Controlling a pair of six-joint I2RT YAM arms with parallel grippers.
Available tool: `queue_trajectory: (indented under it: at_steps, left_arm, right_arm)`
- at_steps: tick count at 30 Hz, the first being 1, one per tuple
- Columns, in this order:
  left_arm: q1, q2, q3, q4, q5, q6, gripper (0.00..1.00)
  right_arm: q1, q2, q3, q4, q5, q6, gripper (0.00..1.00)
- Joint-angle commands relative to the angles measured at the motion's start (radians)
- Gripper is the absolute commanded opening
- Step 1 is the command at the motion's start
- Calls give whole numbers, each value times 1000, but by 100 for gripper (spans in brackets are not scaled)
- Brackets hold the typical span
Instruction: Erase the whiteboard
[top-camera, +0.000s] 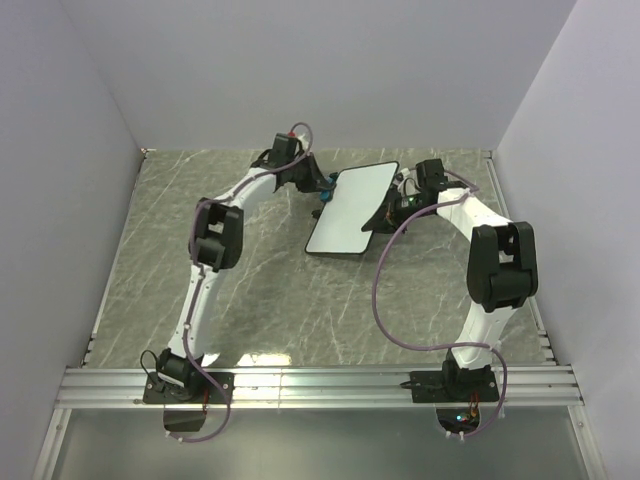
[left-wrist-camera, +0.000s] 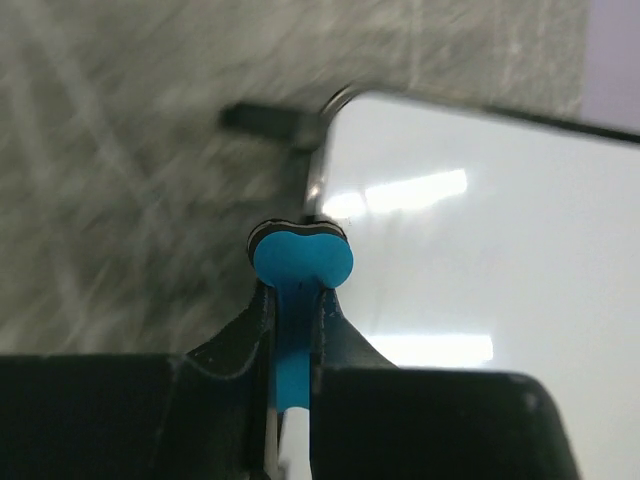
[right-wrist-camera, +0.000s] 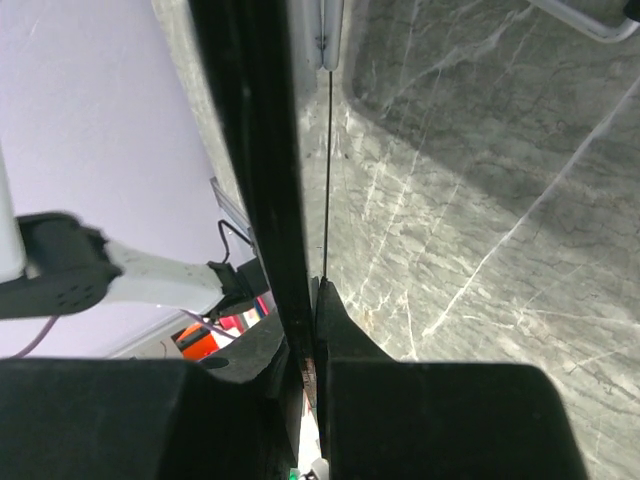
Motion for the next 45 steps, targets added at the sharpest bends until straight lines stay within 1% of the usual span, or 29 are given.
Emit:
queue_trajectory:
  at_steps: [1,5,7,13,17,22,28,31,32,33,34,35,37,38,39,40,41,44,45]
  left_arm:
    - [32,-173,-176,-11,-7,3,0]
    - [110,-326,-270,-3,-2,-4,0]
    - [130,-404,-313,-18,-10,4,0]
    - [196,-563,-420,-63,-28,35,0]
    - [212,-620,-506,-80,-33,53,0]
    - [212,-686,-612,-78,-33,61,0]
    - [212,-719,-665,-77,-37,58,0]
    - [212,-717,-660,-84,-30,49,0]
    - [212,-720,-660,-84,-27,47,0]
    - [212,-722,-657,-84,-27,42,0]
    - [210,-722,-655,-86,-27,45,0]
    - [210,-722,-654,-95,-28,46,0]
    - [210,-719,-646,-101,-28,49,0]
    - [210,-719,-646,-103,-28,50,0]
    - [210,-717,-643,-104,-31,50,0]
    - [210,-715,-643,-103,-31,50,0]
    - [210,-714,-640,-104,-30,49,0]
    - [209,-711,-632,-106,-31,44,0]
    - [209,-709,-626,-109,-33,49,0]
  right_arm:
    - [21,-10,37,-31,-13,12,0]
    - [-14,-21,91,-8,-12,39,0]
    - [-28,-9,121,8,-28,52,0]
    - [-60,56,210,-2,-21,59,0]
    - [-60,94,240,21,-15,73,0]
    - [-53,119,234,21,-8,72,0]
    - [-34,102,206,6,-8,56,0]
    - [-34,133,230,-24,-13,61,1]
    - [-33,155,246,-56,-12,62,12]
    - [-33,162,268,-64,-15,61,16]
    - [-31,166,279,-72,-15,61,23]
    - [-30,163,287,-78,-7,62,40]
    - [-30,156,307,-74,2,73,55]
    - [-30,148,315,-75,7,81,72]
    - [-28,145,336,-77,5,84,79]
    - [-28,143,348,-80,5,87,83]
    - [-25,140,362,-93,5,89,89]
    - [-24,131,414,-120,-1,89,93]
    - [-24,128,433,-123,-4,89,98]
